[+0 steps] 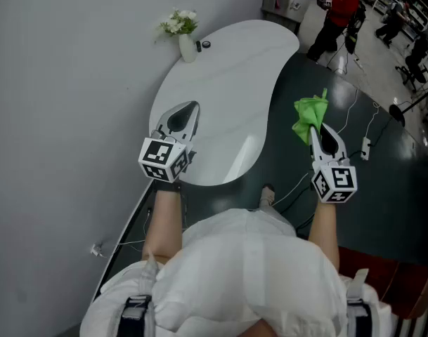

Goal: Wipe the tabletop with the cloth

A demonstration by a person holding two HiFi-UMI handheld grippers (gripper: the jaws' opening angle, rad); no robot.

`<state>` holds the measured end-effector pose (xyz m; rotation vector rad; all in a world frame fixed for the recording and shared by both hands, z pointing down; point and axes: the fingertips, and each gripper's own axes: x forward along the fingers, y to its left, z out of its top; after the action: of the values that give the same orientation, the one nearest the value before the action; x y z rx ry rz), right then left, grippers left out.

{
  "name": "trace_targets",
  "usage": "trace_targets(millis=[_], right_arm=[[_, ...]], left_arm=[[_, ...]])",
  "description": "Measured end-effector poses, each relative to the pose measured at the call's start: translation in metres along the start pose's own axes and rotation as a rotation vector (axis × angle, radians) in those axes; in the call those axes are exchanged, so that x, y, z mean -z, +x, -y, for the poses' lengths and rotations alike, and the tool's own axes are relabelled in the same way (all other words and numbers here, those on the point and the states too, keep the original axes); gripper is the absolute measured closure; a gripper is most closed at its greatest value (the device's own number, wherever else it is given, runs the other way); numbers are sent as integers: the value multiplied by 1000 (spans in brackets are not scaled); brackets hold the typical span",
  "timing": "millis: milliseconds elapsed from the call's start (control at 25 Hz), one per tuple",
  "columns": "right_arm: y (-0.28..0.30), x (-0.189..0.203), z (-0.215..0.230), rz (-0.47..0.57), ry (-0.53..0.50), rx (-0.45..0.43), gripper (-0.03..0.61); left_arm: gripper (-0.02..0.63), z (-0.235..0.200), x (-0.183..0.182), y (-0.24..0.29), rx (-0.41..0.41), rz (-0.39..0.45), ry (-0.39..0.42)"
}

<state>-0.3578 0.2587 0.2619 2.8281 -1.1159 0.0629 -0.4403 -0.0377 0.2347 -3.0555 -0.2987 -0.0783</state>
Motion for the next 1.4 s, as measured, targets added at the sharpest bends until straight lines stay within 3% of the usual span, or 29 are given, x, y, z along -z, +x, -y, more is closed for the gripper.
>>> trace_targets(millis=[840, 1120, 1400], right_arm=[[-7, -17, -17, -14, -25, -39, 509], [22, -2, -30, -23, 2, -56, 509], [58, 17, -38, -69, -2, -159, 509]], left_arm=[[592, 6, -14, -16, 6, 6, -14], [592, -22, 7, -10, 8, 7, -24], [592, -31, 25, -4, -40, -27, -44]])
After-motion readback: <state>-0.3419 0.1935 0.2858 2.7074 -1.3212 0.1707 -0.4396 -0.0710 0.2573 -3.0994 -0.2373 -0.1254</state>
